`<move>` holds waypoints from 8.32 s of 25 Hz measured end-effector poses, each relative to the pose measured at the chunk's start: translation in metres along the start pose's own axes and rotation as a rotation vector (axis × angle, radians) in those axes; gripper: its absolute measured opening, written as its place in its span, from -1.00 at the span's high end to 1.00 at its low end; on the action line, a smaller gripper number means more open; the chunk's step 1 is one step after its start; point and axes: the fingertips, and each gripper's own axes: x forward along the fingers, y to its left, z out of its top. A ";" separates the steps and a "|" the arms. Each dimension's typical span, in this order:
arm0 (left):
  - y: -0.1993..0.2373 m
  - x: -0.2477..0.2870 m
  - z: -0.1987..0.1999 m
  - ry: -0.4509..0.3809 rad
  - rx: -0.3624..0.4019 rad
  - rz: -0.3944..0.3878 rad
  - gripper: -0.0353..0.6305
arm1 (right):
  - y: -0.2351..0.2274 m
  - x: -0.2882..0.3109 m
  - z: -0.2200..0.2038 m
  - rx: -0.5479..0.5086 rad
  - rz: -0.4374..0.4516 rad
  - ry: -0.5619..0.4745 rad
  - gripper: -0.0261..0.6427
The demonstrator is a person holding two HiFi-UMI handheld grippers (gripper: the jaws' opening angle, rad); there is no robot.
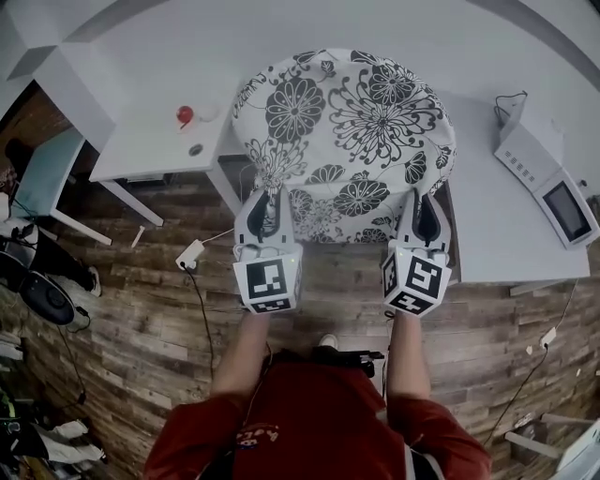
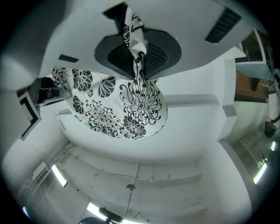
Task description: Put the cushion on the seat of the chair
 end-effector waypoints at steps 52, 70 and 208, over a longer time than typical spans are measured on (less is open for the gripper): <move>0.004 0.019 -0.008 -0.134 -0.064 -0.104 0.73 | 0.005 -0.010 0.007 -0.127 -0.131 -0.078 0.75; -0.002 -0.002 -0.003 -0.107 0.072 0.072 0.73 | 0.001 0.013 -0.009 -0.018 0.044 -0.121 0.75; 0.000 -0.527 0.402 -0.717 0.080 -0.041 -0.05 | 0.154 -0.542 0.410 -0.221 0.061 -0.715 0.30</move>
